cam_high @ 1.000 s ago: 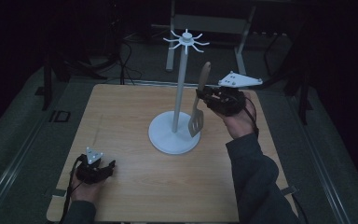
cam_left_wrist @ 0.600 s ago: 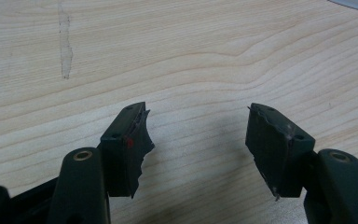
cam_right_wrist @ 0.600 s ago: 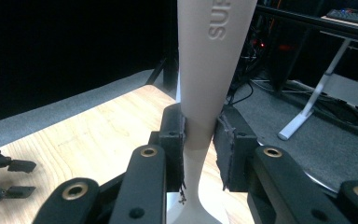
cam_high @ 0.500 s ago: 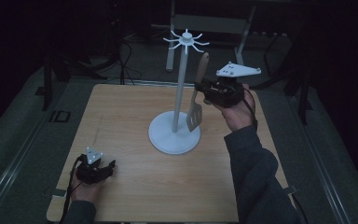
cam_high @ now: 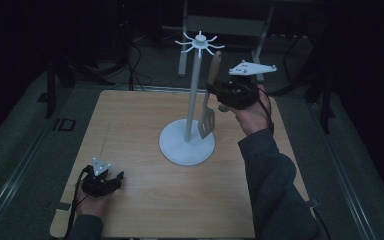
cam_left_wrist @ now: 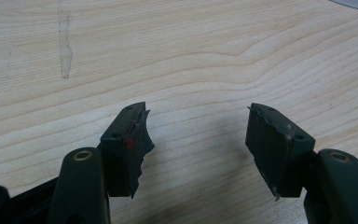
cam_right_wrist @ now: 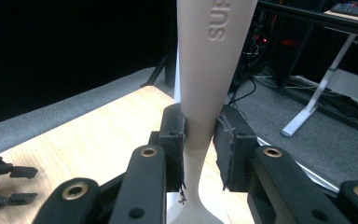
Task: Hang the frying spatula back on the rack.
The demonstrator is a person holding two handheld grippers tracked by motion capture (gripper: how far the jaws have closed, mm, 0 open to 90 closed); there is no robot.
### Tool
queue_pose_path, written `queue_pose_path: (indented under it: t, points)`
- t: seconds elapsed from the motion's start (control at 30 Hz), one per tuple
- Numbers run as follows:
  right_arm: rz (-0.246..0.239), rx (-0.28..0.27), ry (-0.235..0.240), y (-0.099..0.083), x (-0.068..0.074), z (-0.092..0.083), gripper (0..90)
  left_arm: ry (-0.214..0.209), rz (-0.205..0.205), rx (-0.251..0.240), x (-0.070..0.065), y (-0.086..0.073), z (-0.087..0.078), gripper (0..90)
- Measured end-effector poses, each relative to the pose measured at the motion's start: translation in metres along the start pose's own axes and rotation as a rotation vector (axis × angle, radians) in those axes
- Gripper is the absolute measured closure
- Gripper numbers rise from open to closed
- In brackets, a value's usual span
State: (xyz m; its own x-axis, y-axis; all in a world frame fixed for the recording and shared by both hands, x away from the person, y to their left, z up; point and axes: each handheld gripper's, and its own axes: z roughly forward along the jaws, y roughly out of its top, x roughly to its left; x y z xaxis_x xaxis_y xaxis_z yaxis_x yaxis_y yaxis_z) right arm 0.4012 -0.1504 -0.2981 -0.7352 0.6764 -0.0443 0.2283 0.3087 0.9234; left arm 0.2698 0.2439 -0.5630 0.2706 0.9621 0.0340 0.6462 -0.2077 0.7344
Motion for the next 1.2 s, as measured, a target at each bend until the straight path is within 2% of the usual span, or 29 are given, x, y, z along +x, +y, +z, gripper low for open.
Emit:
queue_pose_path:
  t: [0.57, 0.87, 1.2]
  points:
    - [0.006, 0.020, 0.002, 0.005, 0.001, 0.013, 73.9, 0.000, -0.002, 0.000, 0.000, 0.000, 0.000, 39.1]
    - [0.004, 0.021, -0.013, 0.002, 0.002, 0.018, 72.2, -0.001, -0.002, -0.002, 0.000, 0.000, 0.000, 39.1]
    - [-0.018, 0.007, -0.054, 0.001, 0.003, 0.014, 45.1, -0.001, 0.000, 0.001, 0.000, 0.001, 0.000, 39.1]
